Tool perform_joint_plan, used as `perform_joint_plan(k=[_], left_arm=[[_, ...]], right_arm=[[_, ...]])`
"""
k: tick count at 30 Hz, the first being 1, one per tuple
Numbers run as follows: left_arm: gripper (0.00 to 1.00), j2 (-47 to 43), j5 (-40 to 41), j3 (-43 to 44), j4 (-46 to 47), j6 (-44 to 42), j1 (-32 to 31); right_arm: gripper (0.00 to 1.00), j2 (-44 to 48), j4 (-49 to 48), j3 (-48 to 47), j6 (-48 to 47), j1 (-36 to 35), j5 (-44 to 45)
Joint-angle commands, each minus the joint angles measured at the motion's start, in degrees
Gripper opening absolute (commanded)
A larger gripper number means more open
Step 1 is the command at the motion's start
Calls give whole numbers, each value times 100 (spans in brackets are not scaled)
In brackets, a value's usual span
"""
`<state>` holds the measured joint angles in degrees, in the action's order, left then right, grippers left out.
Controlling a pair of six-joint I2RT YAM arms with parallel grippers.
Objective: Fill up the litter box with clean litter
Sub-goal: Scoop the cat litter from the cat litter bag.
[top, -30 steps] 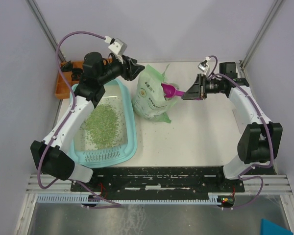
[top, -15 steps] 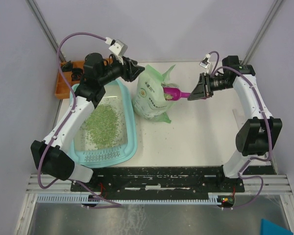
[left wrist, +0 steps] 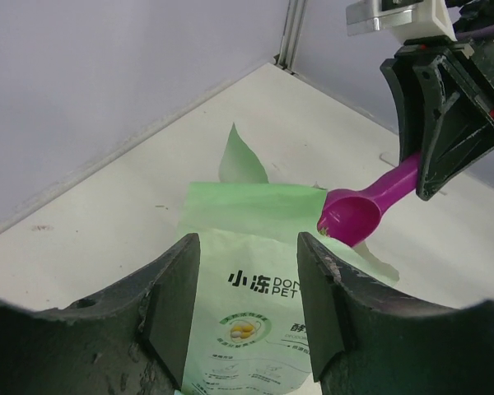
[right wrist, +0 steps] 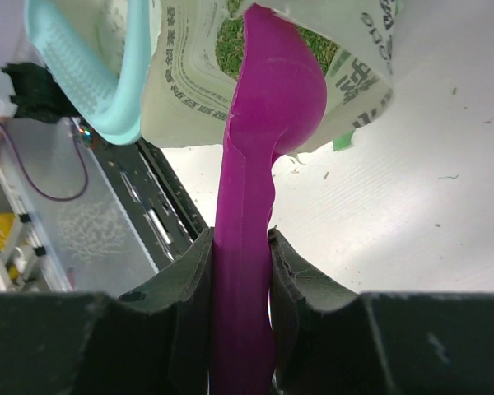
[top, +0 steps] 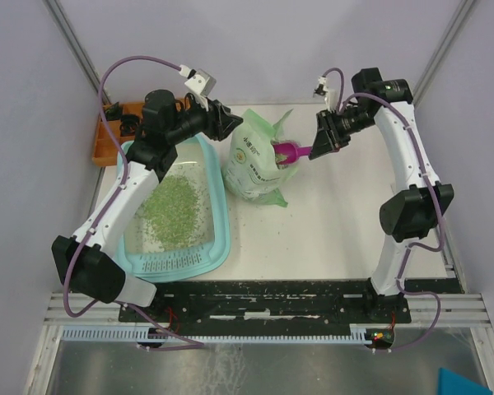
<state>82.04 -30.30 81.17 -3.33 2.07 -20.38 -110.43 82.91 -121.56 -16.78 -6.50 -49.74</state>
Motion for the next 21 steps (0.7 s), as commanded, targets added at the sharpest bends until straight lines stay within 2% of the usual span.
perform_joint_plan(k=[1,3,12,21], left_arm=[[58,-66,38,54,109,-204,-27],[58,-64,34,48,131,-207,-27],[58,-43,-88,-26,210,-145,-25],[57,-52,-229,-131,277,-90,-27]], right_arm=[[2,-136,829,-787,-516,-497,923],[2,-182,773,-880,-388,-592,1047],[2,-71,-608,-787,797,-615,1065],[2,-254,-1013,-1096,1295,-670,915]])
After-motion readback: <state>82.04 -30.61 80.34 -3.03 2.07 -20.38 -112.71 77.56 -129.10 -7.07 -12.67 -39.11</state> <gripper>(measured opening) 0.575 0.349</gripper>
